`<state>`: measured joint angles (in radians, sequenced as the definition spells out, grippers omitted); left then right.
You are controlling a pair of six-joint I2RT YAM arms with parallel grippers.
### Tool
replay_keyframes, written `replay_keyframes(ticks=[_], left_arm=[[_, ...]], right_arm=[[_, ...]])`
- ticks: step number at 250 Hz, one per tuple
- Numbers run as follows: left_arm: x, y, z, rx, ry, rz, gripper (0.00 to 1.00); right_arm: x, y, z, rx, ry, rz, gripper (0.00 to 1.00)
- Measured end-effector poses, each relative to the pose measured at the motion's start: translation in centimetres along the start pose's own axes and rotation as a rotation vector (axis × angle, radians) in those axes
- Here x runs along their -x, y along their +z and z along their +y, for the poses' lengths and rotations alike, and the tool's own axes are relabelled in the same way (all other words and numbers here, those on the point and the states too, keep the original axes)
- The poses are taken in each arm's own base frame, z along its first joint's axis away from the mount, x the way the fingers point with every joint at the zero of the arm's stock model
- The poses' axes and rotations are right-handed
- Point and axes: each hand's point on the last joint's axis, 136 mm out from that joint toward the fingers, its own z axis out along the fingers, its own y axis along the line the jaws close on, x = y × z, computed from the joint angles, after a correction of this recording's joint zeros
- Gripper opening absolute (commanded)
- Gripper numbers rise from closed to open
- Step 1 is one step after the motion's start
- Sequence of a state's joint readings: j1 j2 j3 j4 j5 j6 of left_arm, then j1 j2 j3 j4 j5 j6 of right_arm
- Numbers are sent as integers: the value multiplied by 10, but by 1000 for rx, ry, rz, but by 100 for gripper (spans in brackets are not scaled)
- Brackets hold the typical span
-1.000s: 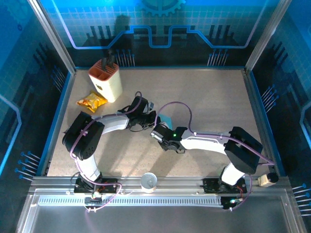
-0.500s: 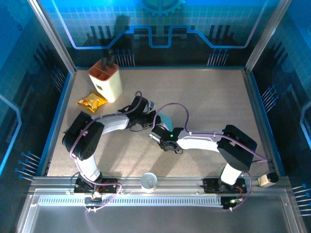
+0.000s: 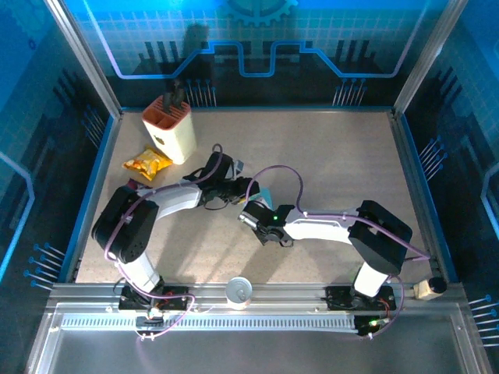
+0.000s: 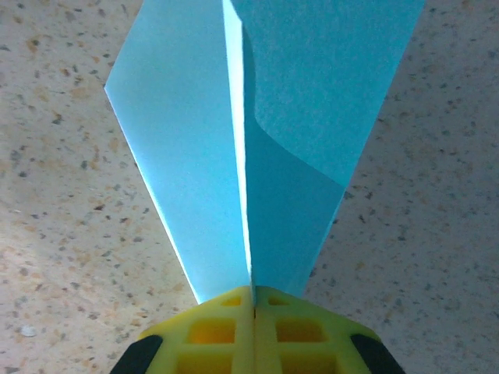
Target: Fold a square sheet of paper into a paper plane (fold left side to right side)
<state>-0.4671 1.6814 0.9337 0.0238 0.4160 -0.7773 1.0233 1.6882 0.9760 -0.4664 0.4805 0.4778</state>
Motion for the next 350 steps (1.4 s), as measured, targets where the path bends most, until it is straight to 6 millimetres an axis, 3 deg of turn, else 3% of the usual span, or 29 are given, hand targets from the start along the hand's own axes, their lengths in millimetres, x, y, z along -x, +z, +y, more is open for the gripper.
replay_keyframes(ticks=[75,102,133,222,307,350], left_arm=[[29,-62,30,3,-65,-144,57],[28,-74,41,20,-80,-160,57],[21,-79,41,19,-71,-145,57],[6,-73,40,-5,-59,-82,57],[-21,-39,46,20,-53,35,57],[-30,-22,40,20,-31,76,56]], right_arm=[[3,6,4,213,122,52,0],[2,10,7,316,183,76,0],[4,12,12,429,251,94,0],[13,27,19,680,456,106,0],[19,27,22,821,551,83,0],[24,26,20,877,578,63,0]])
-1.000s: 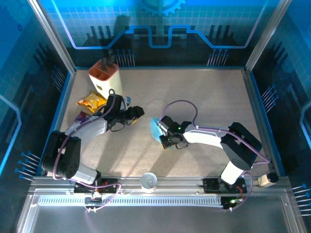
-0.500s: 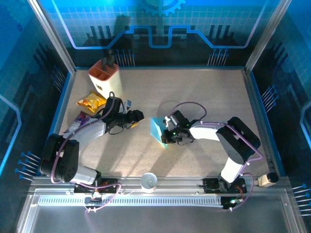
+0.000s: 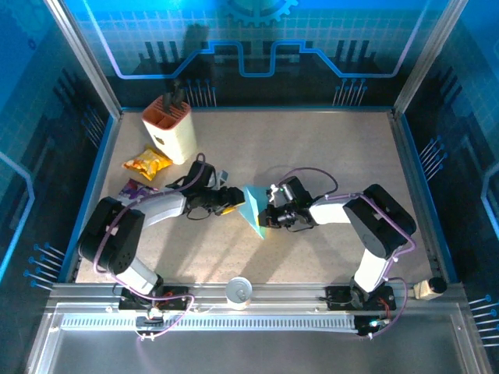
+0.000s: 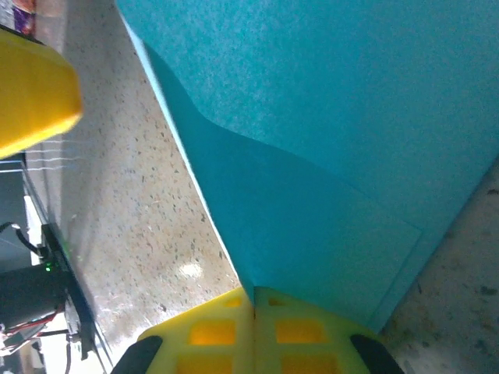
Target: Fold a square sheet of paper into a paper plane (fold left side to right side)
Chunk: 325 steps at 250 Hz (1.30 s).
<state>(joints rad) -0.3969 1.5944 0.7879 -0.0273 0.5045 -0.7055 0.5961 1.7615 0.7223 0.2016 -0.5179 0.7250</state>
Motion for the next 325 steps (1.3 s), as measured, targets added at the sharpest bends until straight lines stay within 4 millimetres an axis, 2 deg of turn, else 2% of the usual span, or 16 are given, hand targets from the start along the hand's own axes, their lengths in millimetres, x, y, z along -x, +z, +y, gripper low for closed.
replay_keyframes(ticks=[87,133,168,268,325], left_arm=[[-1,31,-6,21,14,36,51],[4,37,-7,33,11,28,49],[6,39,-4,44,1,24,41],[10,50,6,76,-32,27,41],[14,54,11,99,-37,17,41]], right_arm=[[-4,-1,-2,51,24,8,0],[-1,-2,0,67,17,1,0],[0,-2,1,71,13,-3,0],[0,-2,1,75,14,-3,0],[-1,-1,0,72,17,0,8]])
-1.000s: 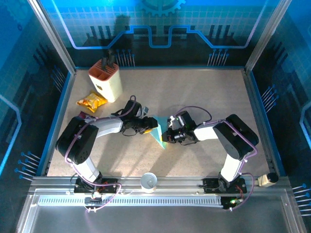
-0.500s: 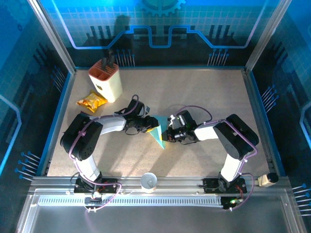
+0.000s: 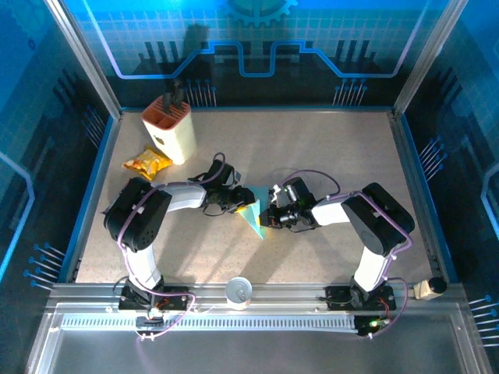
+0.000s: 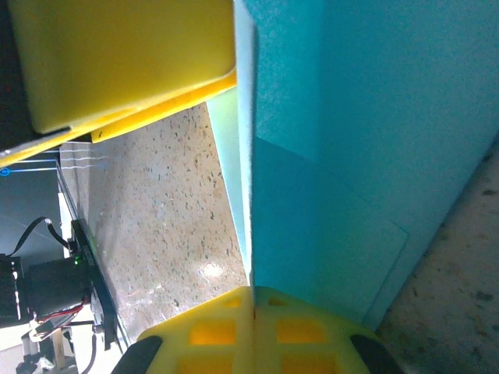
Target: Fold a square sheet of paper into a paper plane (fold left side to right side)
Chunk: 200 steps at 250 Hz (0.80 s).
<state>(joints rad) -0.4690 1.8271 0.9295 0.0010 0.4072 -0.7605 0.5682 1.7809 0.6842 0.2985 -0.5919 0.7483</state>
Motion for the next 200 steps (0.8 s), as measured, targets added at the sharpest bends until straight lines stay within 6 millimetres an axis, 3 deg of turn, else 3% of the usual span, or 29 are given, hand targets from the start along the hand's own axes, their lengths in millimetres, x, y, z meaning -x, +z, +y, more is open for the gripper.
replay_keyframes(ticks=[112,171,200], left_arm=[[1,2,1,25,-5,1,41],[1,3,1,33,-3,1,41],[1,3,1,36,-2,1,41]], right_arm=[[-1,-3,2,-2,-1,4,27],[11,-28,14,3,-22,-45,41],[16,-37,11,-14,-12,-59,41]])
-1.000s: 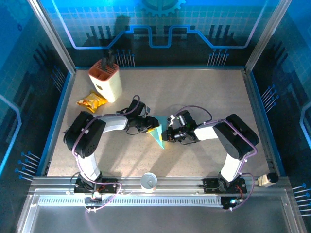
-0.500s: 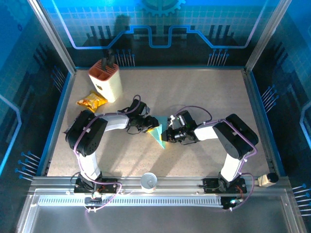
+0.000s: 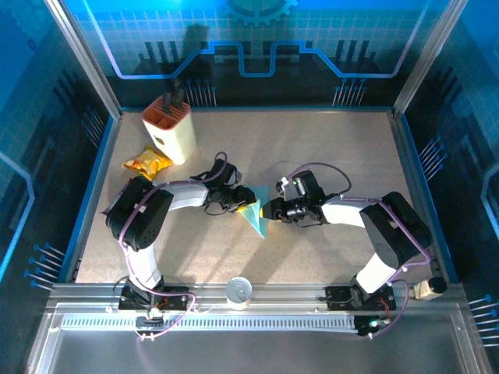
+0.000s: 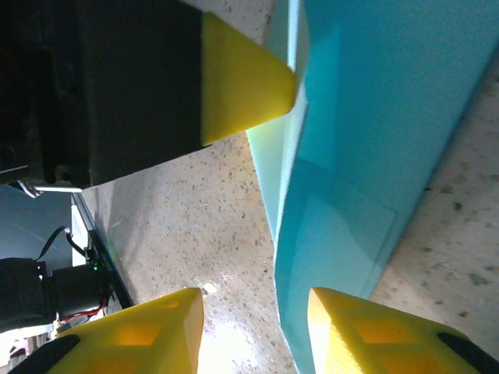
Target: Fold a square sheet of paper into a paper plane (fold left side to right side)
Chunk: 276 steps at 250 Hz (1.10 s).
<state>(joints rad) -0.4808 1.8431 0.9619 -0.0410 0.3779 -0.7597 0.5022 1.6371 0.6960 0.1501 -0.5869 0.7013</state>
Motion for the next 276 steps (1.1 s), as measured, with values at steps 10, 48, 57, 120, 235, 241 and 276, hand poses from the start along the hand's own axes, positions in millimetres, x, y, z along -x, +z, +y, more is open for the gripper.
replay_keyframes(ticks=[10,48,57,120,235,241,276], left_arm=[[0,0,0,0,0,0,41],[0,0,0,2,0,1,41],[0,0,0,2,-1,2,41],[0,0,0,7,1,-2,41],[0,-1,1,17,-2,2,41],[0,-1,1,18,-2,3,41],[0,-1,1,20,-3,3,41]], right_arm=[[1,-1,-2,-8,5,2,41],[7,3,-2,-10,9,9,38],[9,6,-3,-9,12,13,38],[18,21,-8,-3,32,36,34],[24,28,-18,-41,37,39,9],[24,28,-18,-46,37,39,9],[23,27,-24,-80,35,42,8]])
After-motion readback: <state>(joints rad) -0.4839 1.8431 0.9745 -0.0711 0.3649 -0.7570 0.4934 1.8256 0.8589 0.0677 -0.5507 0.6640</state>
